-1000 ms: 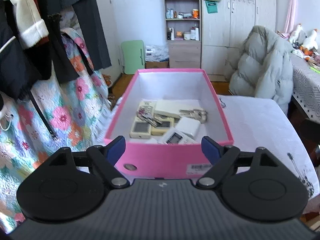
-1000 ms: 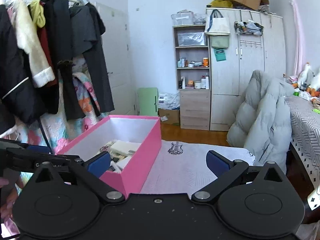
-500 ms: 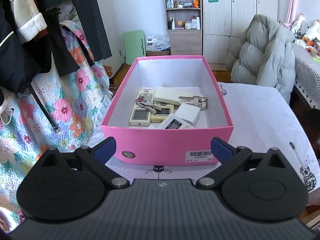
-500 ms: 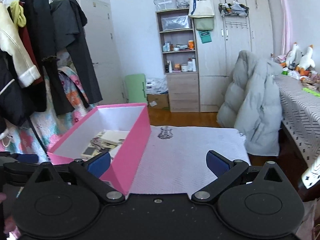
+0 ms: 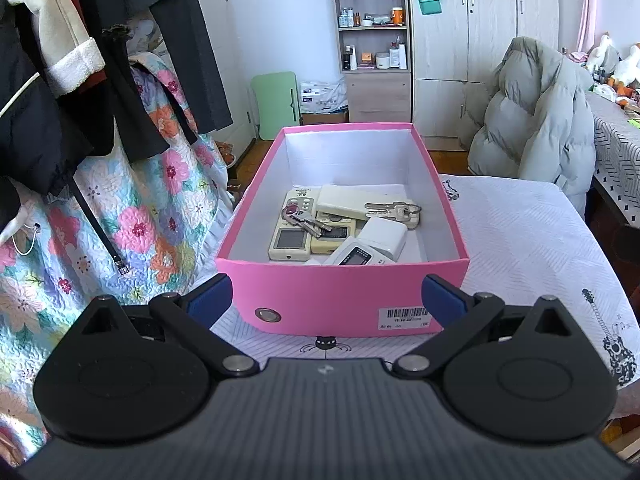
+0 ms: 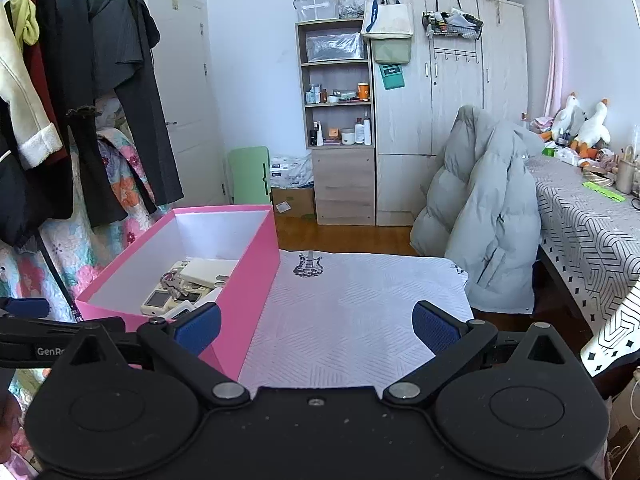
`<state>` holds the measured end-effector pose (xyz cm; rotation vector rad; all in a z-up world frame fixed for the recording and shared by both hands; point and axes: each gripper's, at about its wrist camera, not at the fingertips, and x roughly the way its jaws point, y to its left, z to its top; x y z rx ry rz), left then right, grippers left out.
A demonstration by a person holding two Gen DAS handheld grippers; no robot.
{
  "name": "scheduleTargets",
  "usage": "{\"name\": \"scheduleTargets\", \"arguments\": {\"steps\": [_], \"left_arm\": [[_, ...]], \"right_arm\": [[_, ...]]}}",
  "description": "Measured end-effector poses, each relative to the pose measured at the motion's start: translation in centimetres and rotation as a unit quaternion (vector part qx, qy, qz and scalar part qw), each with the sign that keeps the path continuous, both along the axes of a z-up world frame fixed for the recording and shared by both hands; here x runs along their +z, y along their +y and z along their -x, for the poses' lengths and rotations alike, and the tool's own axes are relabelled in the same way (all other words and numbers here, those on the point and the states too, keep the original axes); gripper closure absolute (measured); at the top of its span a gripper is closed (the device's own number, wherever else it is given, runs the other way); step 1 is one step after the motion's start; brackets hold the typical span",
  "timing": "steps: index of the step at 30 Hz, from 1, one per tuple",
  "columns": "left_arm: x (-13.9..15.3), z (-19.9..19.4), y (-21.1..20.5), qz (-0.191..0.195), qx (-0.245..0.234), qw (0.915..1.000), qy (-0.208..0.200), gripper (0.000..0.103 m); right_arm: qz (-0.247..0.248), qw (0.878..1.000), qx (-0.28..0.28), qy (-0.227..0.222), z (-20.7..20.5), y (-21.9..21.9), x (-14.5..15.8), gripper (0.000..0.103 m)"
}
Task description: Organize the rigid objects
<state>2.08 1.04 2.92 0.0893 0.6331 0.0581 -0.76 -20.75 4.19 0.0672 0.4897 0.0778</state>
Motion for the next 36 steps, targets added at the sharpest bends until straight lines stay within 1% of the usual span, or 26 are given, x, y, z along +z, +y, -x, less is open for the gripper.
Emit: {"name": "scheduleTargets", "arguments": {"steps": [5, 11, 19, 28, 32, 36], "left_arm": [[-0.13, -0.04, 0.04, 0.004, 0.002, 1.0, 0.007, 0.001], [-0.36, 0.05, -0.38, -0.012, 0.005, 0.9998, 0.012, 0.001], [-0.4, 0.45, -0.51, -0.02, 0.004, 0.9997, 0.011, 0.001], [-0.23, 0.73, -0.63, -0.027, 0.004, 0.9996, 0.01, 0.001], [-0.22, 0.79, -0.41, -0.023, 0.004, 0.9997, 0.009, 0.001], [-0.22, 0.82, -0.04, -0.01, 0.003, 0.9999, 0.009, 0.001]], "right_arm": [[0.005, 1.0, 0.001, 0.002, 0.19, 0.31, -0.07, 0.0], [0.009, 1.0, -0.001, 0.002, 0.27, 0.25, -0.03, 0.0], [0.016, 1.0, -0.014, 0.008, 0.28, 0.61, -0.38, 0.0], [0.012, 1.0, -0.028, 0.008, 0.58, 0.77, -0.53, 0.0], [0.013, 0.999, -0.032, 0.007, 0.72, 0.88, -0.51, 0.0], [0.013, 0.999, -0.032, 0.005, 0.83, 0.98, -0.48, 0.0]]}}
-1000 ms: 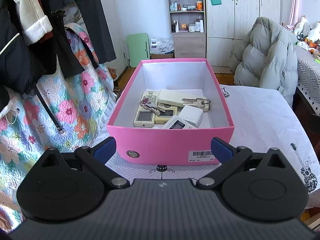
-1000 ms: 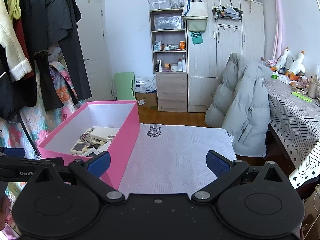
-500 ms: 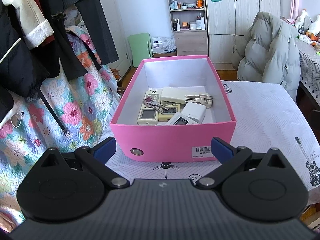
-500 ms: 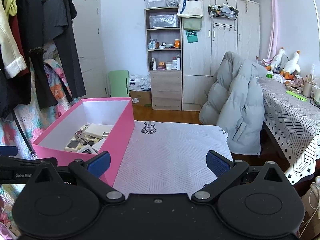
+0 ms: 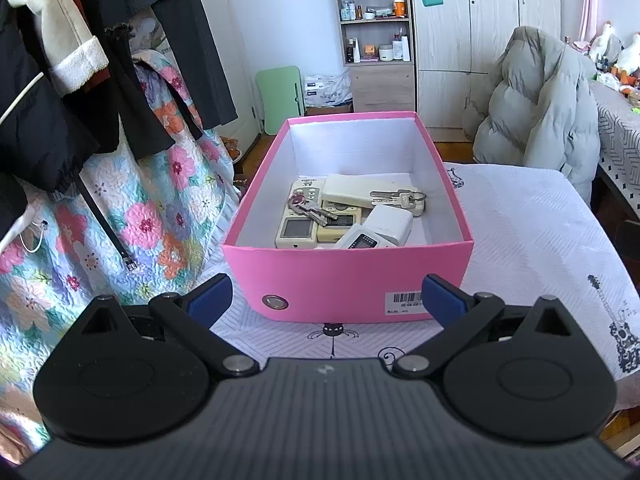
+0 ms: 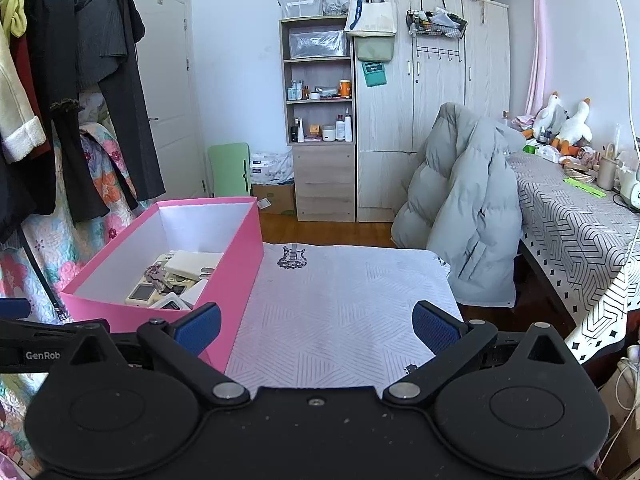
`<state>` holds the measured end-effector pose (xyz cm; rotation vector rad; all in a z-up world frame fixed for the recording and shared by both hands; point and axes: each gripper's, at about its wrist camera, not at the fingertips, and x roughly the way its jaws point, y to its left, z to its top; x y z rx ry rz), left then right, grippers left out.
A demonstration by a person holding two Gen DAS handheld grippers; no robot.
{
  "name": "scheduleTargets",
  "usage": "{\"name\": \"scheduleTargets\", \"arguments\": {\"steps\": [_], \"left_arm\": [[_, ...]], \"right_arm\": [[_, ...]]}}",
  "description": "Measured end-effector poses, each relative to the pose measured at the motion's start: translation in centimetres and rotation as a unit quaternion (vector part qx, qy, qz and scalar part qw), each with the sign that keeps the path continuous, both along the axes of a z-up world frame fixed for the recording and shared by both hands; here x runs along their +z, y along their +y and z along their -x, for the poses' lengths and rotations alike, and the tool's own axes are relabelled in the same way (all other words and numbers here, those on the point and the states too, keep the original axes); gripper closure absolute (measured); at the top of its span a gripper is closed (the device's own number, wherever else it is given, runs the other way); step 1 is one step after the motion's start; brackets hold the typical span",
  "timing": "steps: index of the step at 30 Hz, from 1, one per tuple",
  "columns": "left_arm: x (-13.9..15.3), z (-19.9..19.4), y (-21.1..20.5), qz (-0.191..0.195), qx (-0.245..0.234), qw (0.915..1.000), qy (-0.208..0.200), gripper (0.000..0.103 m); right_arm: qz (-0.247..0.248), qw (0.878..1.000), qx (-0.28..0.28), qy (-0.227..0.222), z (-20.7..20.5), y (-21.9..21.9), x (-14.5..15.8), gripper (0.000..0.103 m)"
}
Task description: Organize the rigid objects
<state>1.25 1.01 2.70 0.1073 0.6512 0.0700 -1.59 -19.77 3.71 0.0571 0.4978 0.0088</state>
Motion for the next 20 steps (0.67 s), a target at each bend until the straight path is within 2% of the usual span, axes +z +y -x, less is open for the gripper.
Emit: {"name": "scheduleTargets", "arguments": {"steps": [5, 11, 20], "left_arm": [[-0.03, -0.02, 0.26, 0.008, 0.003, 1.0, -0.005, 0.0], [-0.35, -0.07, 0.09, -0.018, 0.012, 0.9997, -0.01, 0.0], [-0.26, 0.08, 0.18, -0.026, 0.01, 0.9995, -0.012, 0.0]], "right_arm": [[0.005, 1.0, 0.004, 0.002, 0.09, 0.28, -0.08, 0.0], [0.007, 1.0, 0.006, 0.006, -0.02, 0.29, -0.12, 0.0], [0.009, 1.0, 0.005, 0.012, -0.18, 0.38, -0.22, 0.0]]}}
